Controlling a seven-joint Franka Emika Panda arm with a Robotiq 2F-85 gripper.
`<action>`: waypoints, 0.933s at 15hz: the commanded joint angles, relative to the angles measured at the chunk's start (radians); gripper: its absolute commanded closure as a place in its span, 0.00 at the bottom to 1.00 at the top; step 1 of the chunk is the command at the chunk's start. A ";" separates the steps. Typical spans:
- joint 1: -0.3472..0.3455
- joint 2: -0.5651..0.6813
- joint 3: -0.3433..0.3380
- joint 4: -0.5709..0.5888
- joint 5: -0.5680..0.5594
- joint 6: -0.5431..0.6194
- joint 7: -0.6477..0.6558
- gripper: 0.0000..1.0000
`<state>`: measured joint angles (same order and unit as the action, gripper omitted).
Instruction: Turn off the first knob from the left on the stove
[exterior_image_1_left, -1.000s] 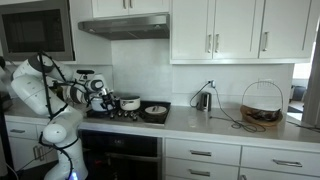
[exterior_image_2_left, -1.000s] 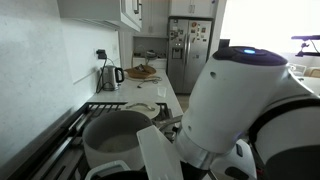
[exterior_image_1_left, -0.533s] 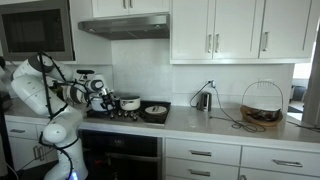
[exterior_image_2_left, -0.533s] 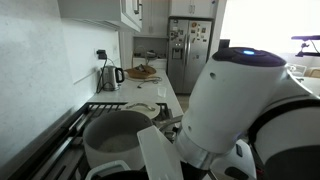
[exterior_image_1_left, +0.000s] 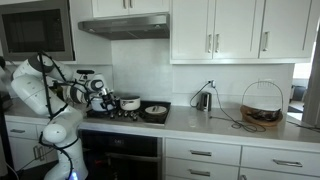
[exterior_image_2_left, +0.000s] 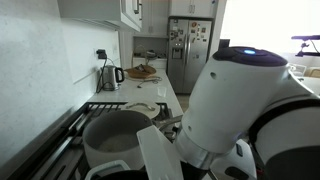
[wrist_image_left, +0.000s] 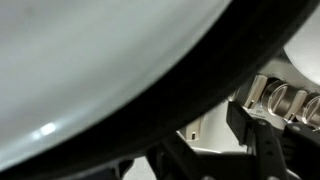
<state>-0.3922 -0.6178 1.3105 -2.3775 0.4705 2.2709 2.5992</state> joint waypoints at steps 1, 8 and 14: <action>0.015 -0.010 -0.038 0.026 -0.030 -0.012 0.000 0.02; 0.108 -0.094 -0.201 0.041 -0.017 -0.076 0.000 0.00; 0.159 -0.228 -0.324 0.078 -0.013 -0.243 0.000 0.00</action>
<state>-0.2421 -0.7577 1.0291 -2.3195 0.4395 2.1047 2.5993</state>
